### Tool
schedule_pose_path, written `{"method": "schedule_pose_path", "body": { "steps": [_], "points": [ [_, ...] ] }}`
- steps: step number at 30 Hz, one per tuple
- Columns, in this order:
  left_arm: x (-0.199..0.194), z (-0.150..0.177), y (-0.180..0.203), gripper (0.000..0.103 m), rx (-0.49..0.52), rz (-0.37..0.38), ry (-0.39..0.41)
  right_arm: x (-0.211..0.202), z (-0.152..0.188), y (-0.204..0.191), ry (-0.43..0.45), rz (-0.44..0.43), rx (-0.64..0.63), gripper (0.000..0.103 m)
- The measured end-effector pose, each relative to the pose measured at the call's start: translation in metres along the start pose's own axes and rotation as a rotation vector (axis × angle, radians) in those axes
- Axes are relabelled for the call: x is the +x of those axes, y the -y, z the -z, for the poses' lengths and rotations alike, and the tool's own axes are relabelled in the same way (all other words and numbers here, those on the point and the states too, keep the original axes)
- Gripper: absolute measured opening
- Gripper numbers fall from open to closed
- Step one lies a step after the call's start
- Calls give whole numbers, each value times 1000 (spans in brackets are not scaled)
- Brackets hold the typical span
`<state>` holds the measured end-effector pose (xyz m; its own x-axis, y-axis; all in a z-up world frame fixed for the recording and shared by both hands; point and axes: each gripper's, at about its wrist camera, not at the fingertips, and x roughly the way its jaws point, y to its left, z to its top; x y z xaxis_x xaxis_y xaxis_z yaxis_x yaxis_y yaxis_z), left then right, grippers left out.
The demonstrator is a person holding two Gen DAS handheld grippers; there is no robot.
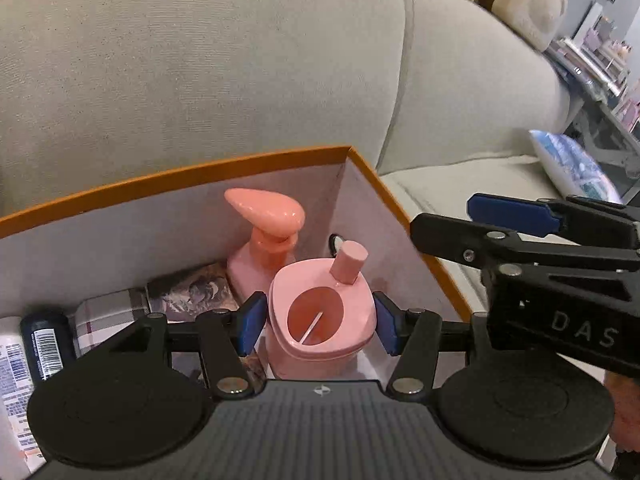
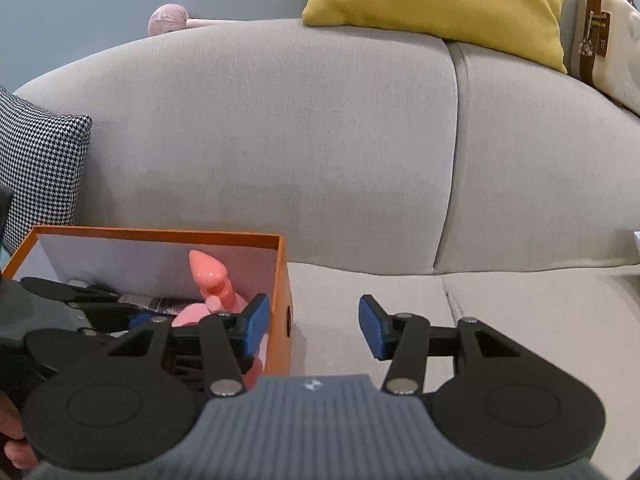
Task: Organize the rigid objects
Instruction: 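Lower the pink cup with the left tool while the right tool lowers the pump bottle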
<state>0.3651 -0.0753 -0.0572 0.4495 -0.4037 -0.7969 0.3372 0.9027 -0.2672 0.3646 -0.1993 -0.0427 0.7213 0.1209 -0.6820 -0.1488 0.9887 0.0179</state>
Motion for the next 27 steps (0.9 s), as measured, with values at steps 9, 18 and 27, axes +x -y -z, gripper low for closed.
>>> {"method": "schedule_pose_path", "body": {
  "steps": [9, 18, 27],
  "points": [
    [6, 1, -5, 71, -27, -32, -68, -6, 5, 4, -9, -6, 10, 52],
    [-23, 7, 0, 67, 94, -17, -136, -15, 9, 7, -45, -29, -6, 51],
    [-5, 8, -4, 41, 31, -21, -160, -16, 20, 2, -87, -44, -39, 44]
  ]
}}
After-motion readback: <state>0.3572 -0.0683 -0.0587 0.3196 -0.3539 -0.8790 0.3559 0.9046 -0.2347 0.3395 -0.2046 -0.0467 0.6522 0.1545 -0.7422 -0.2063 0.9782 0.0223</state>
